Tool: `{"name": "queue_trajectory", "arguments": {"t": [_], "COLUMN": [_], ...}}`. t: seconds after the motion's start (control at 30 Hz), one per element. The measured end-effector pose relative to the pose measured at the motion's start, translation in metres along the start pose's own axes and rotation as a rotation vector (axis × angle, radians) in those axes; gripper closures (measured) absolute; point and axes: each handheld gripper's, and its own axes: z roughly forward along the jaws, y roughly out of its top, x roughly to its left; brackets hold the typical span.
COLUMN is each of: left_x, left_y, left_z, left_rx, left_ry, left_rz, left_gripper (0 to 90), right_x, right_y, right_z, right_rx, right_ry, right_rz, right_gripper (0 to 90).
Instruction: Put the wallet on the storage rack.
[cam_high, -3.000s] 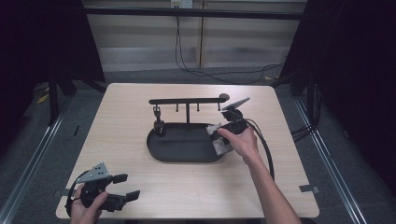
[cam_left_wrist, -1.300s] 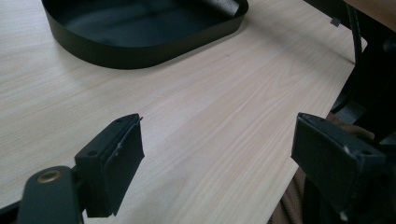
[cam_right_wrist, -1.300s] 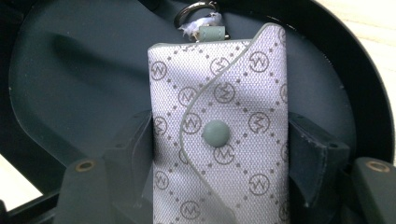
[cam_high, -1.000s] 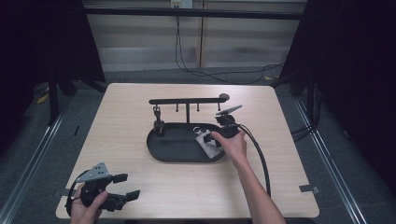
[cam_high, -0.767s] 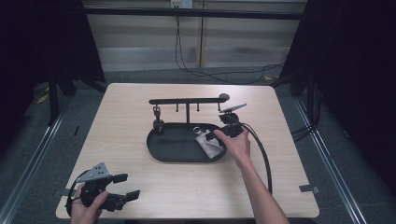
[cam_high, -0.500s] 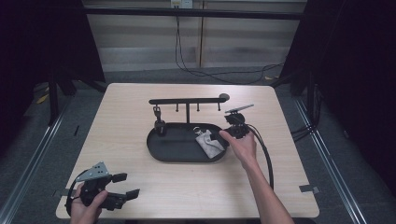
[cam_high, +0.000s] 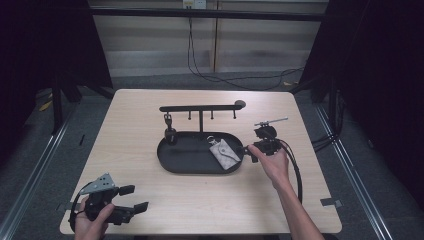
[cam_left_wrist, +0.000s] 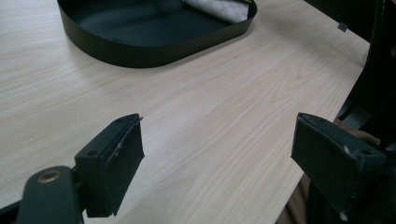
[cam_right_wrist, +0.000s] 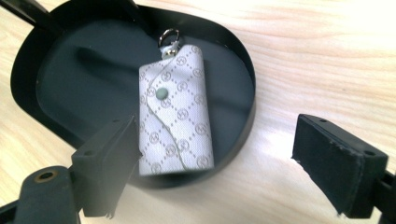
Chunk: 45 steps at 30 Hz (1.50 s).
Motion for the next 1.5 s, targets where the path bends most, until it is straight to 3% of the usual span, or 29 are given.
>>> {"name": "queue_trajectory", "arguments": {"t": [0.23, 0.53, 1.0, 1.2, 1.33, 1.43, 1.5], "left_x": [-0.001, 0.000, -0.001, 0.000, 0.000, -0.001, -0.005], "left_y": [-0.001, -0.001, -0.001, -0.001, 0.000, 0.002, 0.004], "left_z": [0.000, 0.001, 0.003, 0.004, 0.005, 0.005, 0.005], "left_rx": [0.001, -0.001, 0.009, 0.017, 0.016, 0.012, 0.000], "left_ry": [0.004, 0.024, 0.037, 0.038, 0.040, 0.035, 0.030], "left_rz": [-0.002, -0.013, -0.015, -0.015, -0.013, -0.023, -0.002], "left_gripper": [16.6, 16.5, 16.6, 16.6, 16.6, 16.6, 16.6], "right_x": [-0.002, -0.006, -0.009, -0.010, -0.014, -0.014, -0.016], "right_y": [-0.017, -0.045, -0.091, -0.110, -0.124, -0.132, -0.137], "right_z": [-0.015, -0.037, -0.067, -0.077, -0.079, -0.077, -0.074], "right_rx": [-0.006, -0.074, -0.118, -0.136, -0.164, -0.157, -0.135], "right_ry": [-0.019, 0.002, -0.004, -0.046, -0.036, -0.079, -0.110], "right_rz": [-0.024, -0.044, -0.047, -0.066, -0.040, -0.046, -0.051], "right_gripper": [16.2, 15.3, 15.2, 15.2, 15.3, 15.4, 15.7]}}
